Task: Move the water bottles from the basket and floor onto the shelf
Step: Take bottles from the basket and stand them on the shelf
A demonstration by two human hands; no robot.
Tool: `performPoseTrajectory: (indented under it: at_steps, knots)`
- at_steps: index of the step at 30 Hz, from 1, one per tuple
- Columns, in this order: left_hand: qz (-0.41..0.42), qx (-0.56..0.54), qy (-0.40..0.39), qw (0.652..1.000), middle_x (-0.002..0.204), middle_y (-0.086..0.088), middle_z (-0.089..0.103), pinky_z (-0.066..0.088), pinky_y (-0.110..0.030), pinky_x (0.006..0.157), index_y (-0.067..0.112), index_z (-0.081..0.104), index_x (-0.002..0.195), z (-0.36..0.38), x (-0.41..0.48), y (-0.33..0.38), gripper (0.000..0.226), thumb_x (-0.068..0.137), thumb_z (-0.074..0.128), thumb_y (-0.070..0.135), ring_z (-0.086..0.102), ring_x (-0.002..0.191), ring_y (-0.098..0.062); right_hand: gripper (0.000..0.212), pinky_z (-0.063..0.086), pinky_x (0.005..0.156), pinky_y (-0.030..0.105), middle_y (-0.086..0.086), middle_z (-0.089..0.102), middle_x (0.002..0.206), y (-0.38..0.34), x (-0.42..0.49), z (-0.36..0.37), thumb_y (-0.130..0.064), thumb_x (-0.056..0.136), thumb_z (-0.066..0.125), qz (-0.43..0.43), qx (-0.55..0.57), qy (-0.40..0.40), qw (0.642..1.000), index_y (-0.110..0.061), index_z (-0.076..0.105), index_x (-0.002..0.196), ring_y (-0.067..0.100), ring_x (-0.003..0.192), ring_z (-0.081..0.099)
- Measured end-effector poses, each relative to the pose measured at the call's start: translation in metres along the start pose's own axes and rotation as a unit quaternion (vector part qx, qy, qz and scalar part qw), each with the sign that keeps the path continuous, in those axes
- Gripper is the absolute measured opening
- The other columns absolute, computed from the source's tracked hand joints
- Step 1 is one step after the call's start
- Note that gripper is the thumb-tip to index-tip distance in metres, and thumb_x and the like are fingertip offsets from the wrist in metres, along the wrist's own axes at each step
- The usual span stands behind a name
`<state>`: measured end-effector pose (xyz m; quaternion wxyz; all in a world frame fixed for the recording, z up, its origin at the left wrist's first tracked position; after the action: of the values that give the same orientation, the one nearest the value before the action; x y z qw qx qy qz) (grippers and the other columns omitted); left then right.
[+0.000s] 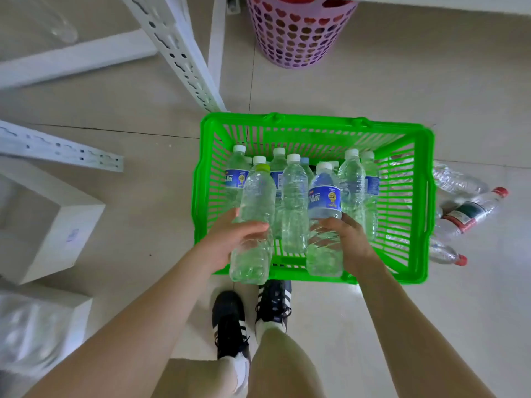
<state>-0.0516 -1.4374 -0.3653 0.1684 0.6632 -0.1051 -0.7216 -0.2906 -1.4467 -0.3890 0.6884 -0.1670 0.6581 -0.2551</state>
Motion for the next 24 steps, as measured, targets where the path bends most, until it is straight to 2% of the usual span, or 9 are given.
performPoseTrajectory:
  at_steps: [2,5,8,10,13,16,19,22,24]
  knots:
    - [0.000,-0.011,0.003,1.000,0.116,-0.021,0.068,0.053,-0.045,0.091,0.009,0.028,0.148,-0.002,-0.017,0.003,0.094,0.071,0.082,0.010,0.068,0.101,-0.033,0.023,0.049,0.070,0.038,0.007,0.071,0.070,-0.005,-0.017,0.005,-0.015,0.068,0.065,0.008,0.018,-0.013,1.000,-0.011,0.063,0.090,0.027,0.059,0.067]
    - [0.017,-0.039,-0.001,0.999,0.114,-0.020,0.069,0.055,-0.042,0.082,0.010,0.029,0.148,-0.001,-0.049,0.010,0.102,0.062,0.083,0.012,0.068,0.095,-0.031,0.025,0.046,0.075,0.043,0.011,0.070,0.073,-0.016,-0.045,0.012,-0.021,0.065,0.064,0.013,0.021,-0.024,0.999,-0.011,0.063,0.088,0.031,0.065,0.064]
    - [0.032,-0.065,-0.002,0.997,0.104,-0.013,0.073,0.055,-0.036,0.075,0.015,0.026,0.148,0.002,-0.082,0.016,0.097,0.068,0.080,0.007,0.069,0.089,-0.025,0.045,0.052,0.064,0.032,0.016,0.066,0.078,-0.031,-0.078,0.022,-0.016,0.067,0.062,0.018,0.072,-0.034,0.997,0.005,0.058,0.106,0.028,0.063,0.063]
    - [0.036,-0.079,-0.008,0.996,0.107,-0.011,0.073,0.055,-0.037,0.078,0.018,0.029,0.146,0.004,-0.106,0.021,0.087,0.075,0.076,0.003,0.069,0.095,-0.026,0.048,0.051,0.057,0.029,0.015,0.060,0.080,-0.041,-0.103,0.029,-0.009,0.070,0.060,0.019,0.133,-0.053,0.990,0.002,0.053,0.117,0.024,0.061,0.060]
    - [0.064,-0.072,-0.023,0.995,0.100,-0.004,0.074,0.058,-0.031,0.071,0.028,0.052,0.119,0.008,-0.148,0.032,0.053,0.078,0.074,0.002,0.072,0.091,-0.020,0.052,0.051,0.063,0.033,0.020,0.056,0.088,-0.057,-0.140,0.034,-0.008,0.070,0.064,-0.003,0.155,-0.043,0.987,-0.002,0.053,0.120,0.029,0.069,0.058]
    - [0.093,-0.067,-0.028,0.993,0.091,0.004,0.076,0.055,-0.035,0.079,0.034,0.055,0.103,0.015,-0.192,0.045,0.046,0.076,0.075,0.003,0.072,0.088,-0.017,0.056,0.051,0.070,0.039,0.017,0.062,0.088,-0.078,-0.180,0.039,-0.012,0.064,0.073,-0.031,0.161,-0.033,0.986,-0.007,0.054,0.116,0.029,0.071,0.061]
    - [0.121,-0.085,-0.033,0.989,0.094,0.000,0.075,0.057,-0.036,0.075,0.030,0.054,0.110,0.023,-0.238,0.062,0.055,0.067,0.077,0.004,0.072,0.087,-0.017,0.052,0.053,0.065,0.035,0.012,0.065,0.084,-0.103,-0.222,0.042,-0.015,0.063,0.077,-0.058,0.170,-0.028,0.983,-0.012,0.056,0.110,0.025,0.070,0.064]
    - [0.150,-0.099,-0.039,0.983,0.105,-0.004,0.071,0.057,-0.036,0.078,0.023,0.050,0.124,0.031,-0.284,0.083,0.062,0.073,0.073,-0.004,0.072,0.086,-0.018,0.048,0.054,0.060,0.034,0.008,0.067,0.082,-0.132,-0.263,0.046,-0.013,0.064,0.077,-0.091,0.191,-0.037,0.977,-0.013,0.057,0.108,0.022,0.069,0.066]
    - [0.176,-0.096,-0.042,0.979,0.108,-0.004,0.070,0.056,-0.037,0.077,0.022,0.050,0.127,0.035,-0.313,0.099,0.069,0.069,0.076,-0.002,0.072,0.085,-0.017,0.050,0.055,0.060,0.034,0.006,0.069,0.082,-0.153,-0.291,0.048,-0.008,0.061,0.079,-0.114,0.201,-0.046,0.972,-0.013,0.058,0.106,0.022,0.069,0.067]
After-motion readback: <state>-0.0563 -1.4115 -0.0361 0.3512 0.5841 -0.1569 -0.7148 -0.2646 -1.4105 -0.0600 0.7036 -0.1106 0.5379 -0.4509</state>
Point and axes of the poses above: each hand's wrist, its own x-axis towards the middle knuckle, its own z-axis out of the palm, y = z × x, the point moved 2 cm from there along x, towards the middle knuckle
